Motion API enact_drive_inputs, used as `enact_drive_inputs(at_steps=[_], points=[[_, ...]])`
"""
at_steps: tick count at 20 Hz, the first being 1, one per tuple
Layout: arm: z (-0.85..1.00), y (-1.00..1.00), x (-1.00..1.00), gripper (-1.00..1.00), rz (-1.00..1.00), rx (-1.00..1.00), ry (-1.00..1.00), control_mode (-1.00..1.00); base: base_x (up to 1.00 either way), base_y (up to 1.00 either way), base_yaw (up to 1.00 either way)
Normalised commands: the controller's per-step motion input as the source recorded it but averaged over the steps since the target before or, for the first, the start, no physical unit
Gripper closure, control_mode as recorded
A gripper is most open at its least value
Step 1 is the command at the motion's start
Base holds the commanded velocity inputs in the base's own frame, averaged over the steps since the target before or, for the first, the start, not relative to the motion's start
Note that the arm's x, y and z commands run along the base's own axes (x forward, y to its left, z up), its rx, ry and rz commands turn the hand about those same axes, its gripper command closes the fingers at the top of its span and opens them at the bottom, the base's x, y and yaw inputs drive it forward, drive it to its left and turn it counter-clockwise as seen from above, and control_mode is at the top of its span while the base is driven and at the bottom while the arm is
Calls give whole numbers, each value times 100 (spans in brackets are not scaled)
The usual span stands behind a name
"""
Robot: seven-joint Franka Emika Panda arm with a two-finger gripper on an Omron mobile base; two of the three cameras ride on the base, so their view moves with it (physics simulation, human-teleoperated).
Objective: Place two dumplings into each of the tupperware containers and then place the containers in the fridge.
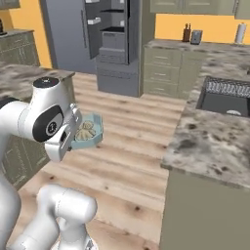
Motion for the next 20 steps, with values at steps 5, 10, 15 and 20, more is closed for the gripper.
enact_drive_inputs(at_steps=[5,10,15,20], points=[[0,0,0,100,0,0,0,100,91,100,-34],[0,0,0,100,0,0,0,100,100,100,-33],[0,0,0,100,0,0,0,100,100,36,-9],[0,0,0,100,0,0,0,100,100,1,0]])
